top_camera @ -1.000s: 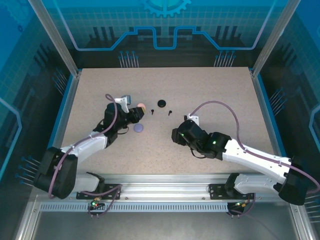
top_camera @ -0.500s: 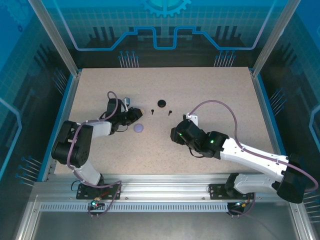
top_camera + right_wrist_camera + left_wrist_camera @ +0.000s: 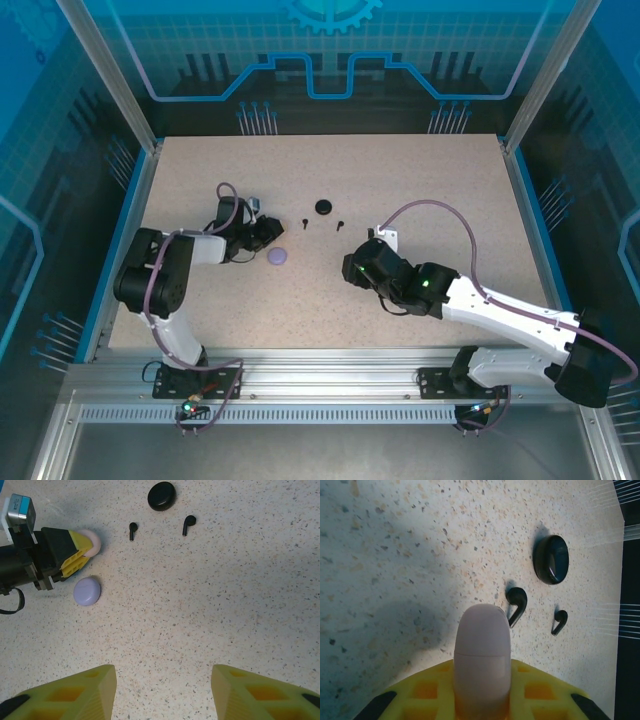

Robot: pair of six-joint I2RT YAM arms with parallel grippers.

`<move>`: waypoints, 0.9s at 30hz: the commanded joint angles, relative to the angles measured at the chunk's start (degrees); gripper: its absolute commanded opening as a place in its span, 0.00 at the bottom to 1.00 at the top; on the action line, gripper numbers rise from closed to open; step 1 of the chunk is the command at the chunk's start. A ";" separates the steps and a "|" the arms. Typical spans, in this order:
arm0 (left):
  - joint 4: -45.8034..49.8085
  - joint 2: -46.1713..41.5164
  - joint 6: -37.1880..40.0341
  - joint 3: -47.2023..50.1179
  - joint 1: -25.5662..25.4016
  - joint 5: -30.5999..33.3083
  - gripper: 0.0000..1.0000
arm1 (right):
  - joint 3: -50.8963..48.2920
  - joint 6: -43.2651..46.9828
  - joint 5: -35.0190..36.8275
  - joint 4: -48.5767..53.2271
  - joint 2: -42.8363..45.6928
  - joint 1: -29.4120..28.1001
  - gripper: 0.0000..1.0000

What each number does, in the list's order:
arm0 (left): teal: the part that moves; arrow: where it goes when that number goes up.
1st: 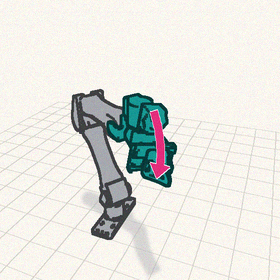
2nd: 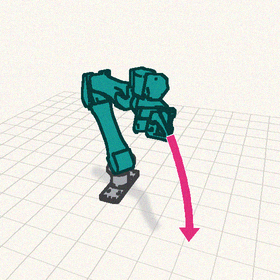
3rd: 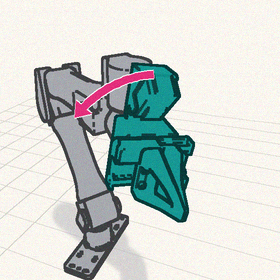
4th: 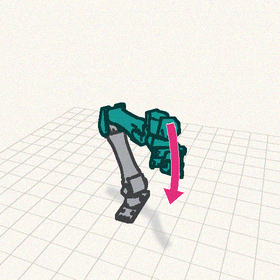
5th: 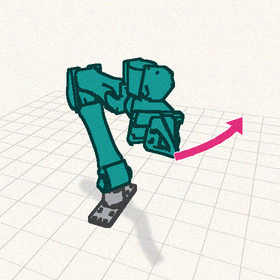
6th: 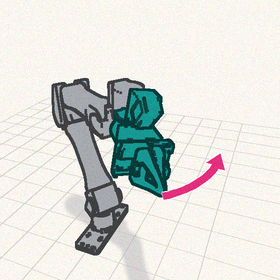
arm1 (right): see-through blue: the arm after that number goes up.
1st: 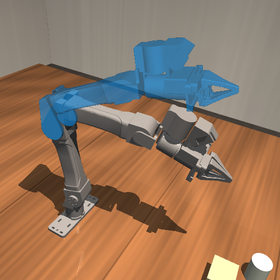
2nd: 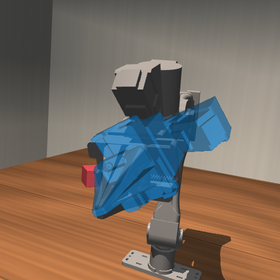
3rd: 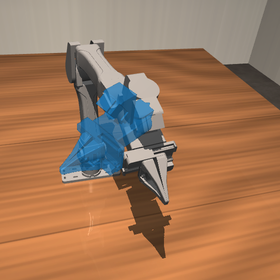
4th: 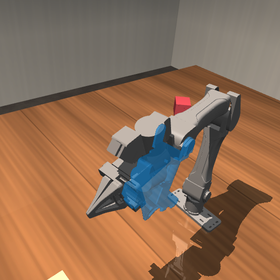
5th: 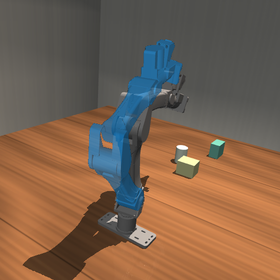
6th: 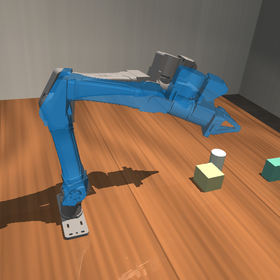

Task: Insert the wireless bluetooth earbuds into the charging case

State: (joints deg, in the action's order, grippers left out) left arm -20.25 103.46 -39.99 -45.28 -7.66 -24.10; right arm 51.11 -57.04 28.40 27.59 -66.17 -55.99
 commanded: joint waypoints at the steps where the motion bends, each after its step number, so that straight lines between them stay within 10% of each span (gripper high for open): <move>1: 1.58 1.59 1.71 -1.98 0.80 -1.04 0.03 | 0.92 -0.80 1.81 1.06 0.95 -0.92 0.54; 27: 13.83 0.37 9.85 -7.14 1.55 3.79 0.41 | 5.54 2.66 3.26 5.69 1.66 0.04 0.70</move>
State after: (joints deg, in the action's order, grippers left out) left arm -10.81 105.38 -33.06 -50.57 -6.68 -22.33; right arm 54.54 -55.27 29.98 31.27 -65.52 -55.94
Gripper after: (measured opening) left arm 0.402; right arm 0.699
